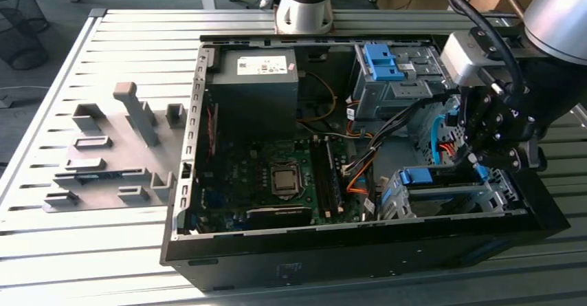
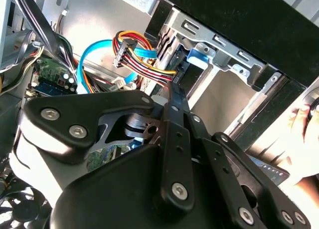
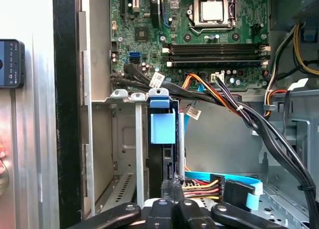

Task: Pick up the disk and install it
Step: 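Insert the first disk wire, then insert the second disk wire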

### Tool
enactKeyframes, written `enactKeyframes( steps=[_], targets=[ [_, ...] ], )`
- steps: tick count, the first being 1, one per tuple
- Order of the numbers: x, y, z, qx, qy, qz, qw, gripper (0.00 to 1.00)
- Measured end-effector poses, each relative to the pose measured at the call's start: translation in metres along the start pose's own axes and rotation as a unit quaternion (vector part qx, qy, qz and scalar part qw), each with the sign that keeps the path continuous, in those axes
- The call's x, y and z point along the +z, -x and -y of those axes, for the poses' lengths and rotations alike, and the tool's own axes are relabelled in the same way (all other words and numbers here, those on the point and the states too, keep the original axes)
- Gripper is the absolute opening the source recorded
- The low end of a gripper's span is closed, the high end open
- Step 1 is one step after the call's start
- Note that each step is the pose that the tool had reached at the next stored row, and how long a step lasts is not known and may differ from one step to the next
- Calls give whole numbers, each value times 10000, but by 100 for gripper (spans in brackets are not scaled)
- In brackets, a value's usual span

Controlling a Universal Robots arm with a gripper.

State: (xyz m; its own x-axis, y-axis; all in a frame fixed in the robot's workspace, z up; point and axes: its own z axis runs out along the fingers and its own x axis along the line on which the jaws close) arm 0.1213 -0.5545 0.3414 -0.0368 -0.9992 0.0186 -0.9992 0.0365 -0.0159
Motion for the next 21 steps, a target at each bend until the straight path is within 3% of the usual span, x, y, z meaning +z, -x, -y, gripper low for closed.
enactKeyframes(
  steps=[14, 18, 21],
  targets=[
    [-10, 0, -6, 0, 0, -1, 10000, 11],
    [-12, -4, -104, -1, 0, -1, 10000, 11],
    [-79, -5, -136, -1, 0, 0, 10000, 11]
  ],
)
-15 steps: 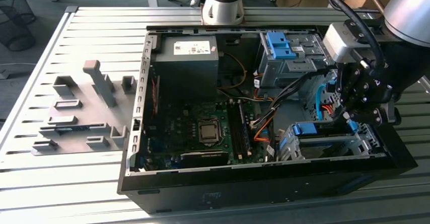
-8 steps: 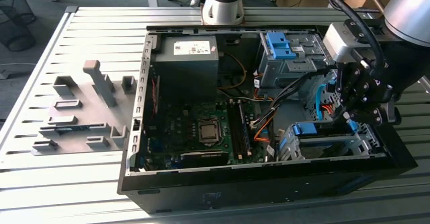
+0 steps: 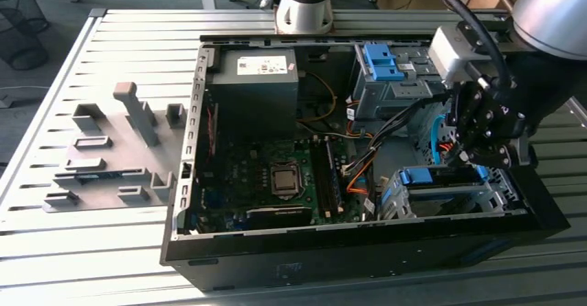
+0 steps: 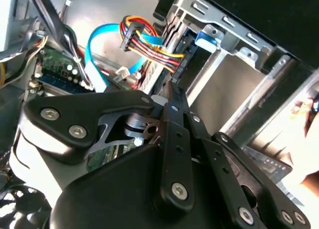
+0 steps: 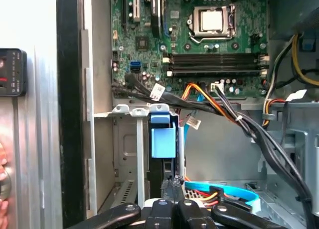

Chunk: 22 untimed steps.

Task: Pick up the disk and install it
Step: 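Insert the second disk wire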

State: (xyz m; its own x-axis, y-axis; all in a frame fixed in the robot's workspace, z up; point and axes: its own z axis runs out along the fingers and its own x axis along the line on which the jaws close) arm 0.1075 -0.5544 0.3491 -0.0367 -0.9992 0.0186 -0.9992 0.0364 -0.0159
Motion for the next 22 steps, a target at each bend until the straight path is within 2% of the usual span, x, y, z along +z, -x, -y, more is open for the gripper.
enactKeyframes(
  steps=[6, 8, 10, 14, 18, 20, 22],
  targets=[
    [-272, 24, 1, 0, 0, 0, 10000, 11],
    [-332, 33, 0, 0, 0, 0, 10000, 11],
    [-347, 37, -23, 0, 0, 1, 10000, 11],
    [-355, 34, -136, 0, -3, 4, 10000, 11],
    [-423, 67, -141, -1, -4, 4, 10000, 11],
    [-439, 102, -143, 0, -4, 2, 10000, 11],
    [-440, 156, -144, 0, -4, -14, 10000, 11]
  ],
)
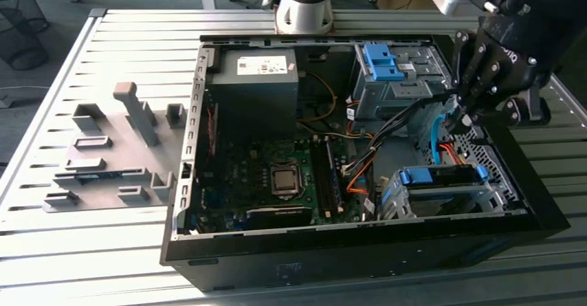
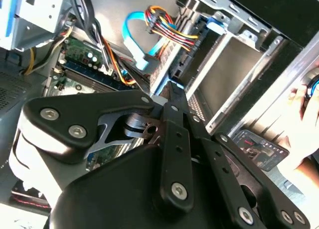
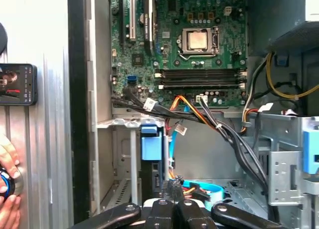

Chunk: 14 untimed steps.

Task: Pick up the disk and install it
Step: 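Insert the second disk wire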

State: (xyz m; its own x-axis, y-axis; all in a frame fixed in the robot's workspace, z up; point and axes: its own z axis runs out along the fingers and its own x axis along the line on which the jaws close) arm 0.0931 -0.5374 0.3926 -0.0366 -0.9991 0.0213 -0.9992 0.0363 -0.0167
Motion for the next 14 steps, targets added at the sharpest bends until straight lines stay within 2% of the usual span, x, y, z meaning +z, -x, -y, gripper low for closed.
enactKeyframes(
  steps=[9, 14],
  targets=[
    [-4, 219, 30, 3, 2, -13, 10000, 11],
    [6, 248, 48, 3, 3, -24, 10000, 11]
  ],
)
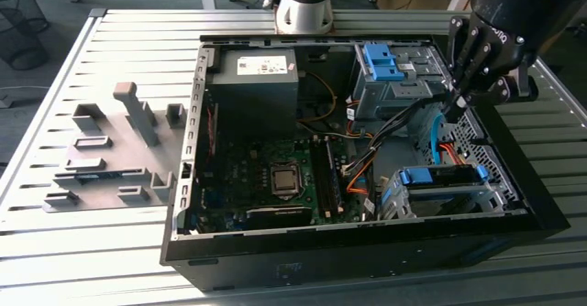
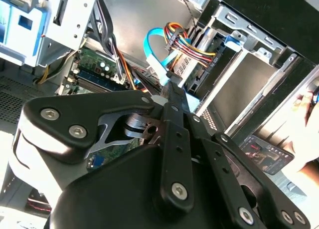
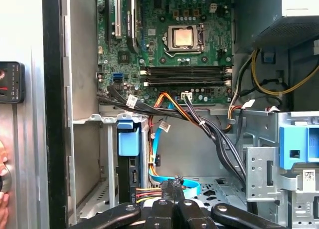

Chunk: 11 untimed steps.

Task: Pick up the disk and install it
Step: 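Insert the second disk wire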

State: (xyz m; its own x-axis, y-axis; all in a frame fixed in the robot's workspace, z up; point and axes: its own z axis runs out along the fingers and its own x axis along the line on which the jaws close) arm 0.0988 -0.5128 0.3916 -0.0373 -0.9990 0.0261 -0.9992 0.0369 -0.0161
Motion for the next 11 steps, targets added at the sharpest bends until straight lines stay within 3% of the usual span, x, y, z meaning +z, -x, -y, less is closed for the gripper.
enactKeyframes(
  steps=[5, 11],
  targets=[
    [11, 0, 1, 0, -1, -20, 10000, 11],
    [-53, 2, 2, 0, 0, -20, 10000, 11]
  ],
)
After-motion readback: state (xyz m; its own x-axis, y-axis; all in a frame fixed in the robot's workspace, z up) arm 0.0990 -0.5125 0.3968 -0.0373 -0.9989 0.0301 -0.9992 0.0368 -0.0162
